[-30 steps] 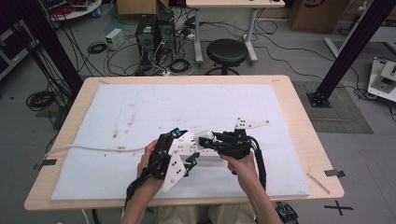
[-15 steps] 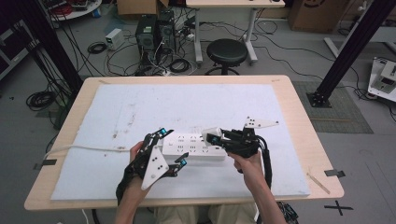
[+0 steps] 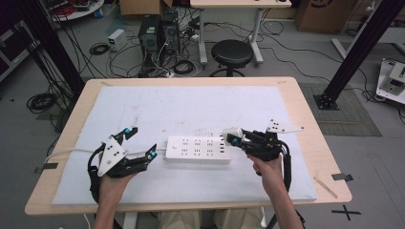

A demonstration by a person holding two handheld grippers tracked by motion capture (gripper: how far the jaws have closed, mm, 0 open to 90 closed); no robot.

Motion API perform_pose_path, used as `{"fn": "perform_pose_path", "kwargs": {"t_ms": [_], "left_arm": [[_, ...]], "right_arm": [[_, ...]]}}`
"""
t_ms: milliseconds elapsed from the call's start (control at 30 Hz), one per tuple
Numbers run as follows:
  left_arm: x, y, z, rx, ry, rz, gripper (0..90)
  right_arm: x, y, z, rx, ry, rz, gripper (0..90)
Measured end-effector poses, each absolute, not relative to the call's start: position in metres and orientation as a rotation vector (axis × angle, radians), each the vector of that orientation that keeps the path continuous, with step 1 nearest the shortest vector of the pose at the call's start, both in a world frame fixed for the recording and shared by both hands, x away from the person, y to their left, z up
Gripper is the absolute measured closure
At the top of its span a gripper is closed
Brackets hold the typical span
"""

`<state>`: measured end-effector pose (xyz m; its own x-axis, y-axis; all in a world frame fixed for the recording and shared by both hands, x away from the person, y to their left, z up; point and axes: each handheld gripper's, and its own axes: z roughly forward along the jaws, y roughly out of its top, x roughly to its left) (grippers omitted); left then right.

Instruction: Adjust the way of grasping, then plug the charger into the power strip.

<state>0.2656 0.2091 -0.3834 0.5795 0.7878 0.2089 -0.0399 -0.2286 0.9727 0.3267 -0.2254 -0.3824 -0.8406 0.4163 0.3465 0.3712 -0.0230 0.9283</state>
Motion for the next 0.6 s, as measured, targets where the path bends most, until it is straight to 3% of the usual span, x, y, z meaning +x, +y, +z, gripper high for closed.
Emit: {"fn": "perform_pose_path", "kwargs": {"t_ms": [300,600], "left_arm": [[0.262,0.243,-0.390,1.583,0.824,0.853,21.8],[0.256,0.253,-0.395,1.585,0.873,0.830,21.7]], "right_arm": [[0.323,-0.242,-0.385,0.880,2.179,1.997,63.1],[0.334,-0.239,-0.385,0.852,2.301,1.860,63.1]]}}
